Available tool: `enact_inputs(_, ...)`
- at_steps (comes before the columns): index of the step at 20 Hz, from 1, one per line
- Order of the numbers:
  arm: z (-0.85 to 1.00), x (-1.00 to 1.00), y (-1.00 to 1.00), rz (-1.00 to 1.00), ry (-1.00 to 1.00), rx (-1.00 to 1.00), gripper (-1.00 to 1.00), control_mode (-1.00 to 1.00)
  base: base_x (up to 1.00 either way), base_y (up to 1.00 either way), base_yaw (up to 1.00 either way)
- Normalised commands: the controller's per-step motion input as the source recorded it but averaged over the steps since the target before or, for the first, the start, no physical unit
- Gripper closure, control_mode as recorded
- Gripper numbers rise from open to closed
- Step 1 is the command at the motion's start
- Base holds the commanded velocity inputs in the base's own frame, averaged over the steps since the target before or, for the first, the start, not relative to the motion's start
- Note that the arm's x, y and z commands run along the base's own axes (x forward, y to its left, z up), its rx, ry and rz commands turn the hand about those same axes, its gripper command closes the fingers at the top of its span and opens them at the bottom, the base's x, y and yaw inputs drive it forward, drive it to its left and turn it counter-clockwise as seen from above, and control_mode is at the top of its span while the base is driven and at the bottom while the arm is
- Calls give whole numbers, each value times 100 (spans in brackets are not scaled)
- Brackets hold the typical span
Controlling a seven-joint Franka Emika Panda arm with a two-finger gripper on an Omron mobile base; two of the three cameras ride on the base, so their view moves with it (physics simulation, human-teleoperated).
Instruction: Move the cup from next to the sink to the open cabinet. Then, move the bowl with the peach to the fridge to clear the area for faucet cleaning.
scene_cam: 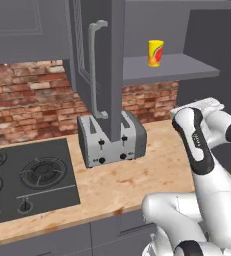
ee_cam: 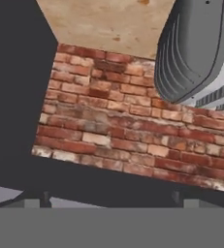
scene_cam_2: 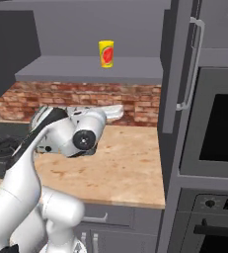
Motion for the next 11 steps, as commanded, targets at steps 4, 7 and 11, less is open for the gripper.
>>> enact_inputs(4, -100, -100, 0, -6, 0, -21, -100, -100, 0, 0, 0)
enact_inputs(7, -55, -76, -12, -12, 12, 0, -100, -100, 0, 0, 0)
enact_inputs(11, 0, 0, -1, 0, 0, 1, -100, -100, 0, 0, 0)
